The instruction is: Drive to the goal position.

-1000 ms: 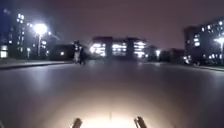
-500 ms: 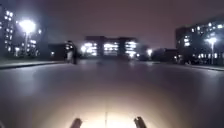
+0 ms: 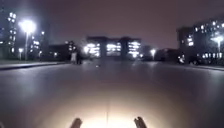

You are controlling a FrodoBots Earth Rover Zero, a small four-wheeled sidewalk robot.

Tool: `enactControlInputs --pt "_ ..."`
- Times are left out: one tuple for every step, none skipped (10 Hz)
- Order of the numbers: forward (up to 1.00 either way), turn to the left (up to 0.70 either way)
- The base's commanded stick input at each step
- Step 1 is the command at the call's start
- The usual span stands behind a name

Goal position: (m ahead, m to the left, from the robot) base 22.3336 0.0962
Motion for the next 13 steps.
enactControlInputs --pt "1.0 0.0" --pt "1.0 0.0" --pt "1.0 0.0" --pt "1.0 0.0" --pt "1.0 0.0" --pt "1.0 0.0" --pt "1.0 0.0" --pt "1.0 0.0" --pt "1.0 0.0" --pt "1.0 -0.4" --pt "1.0 -0.4" --pt "1.0 -0.4" --pt "1.0 -0.33"
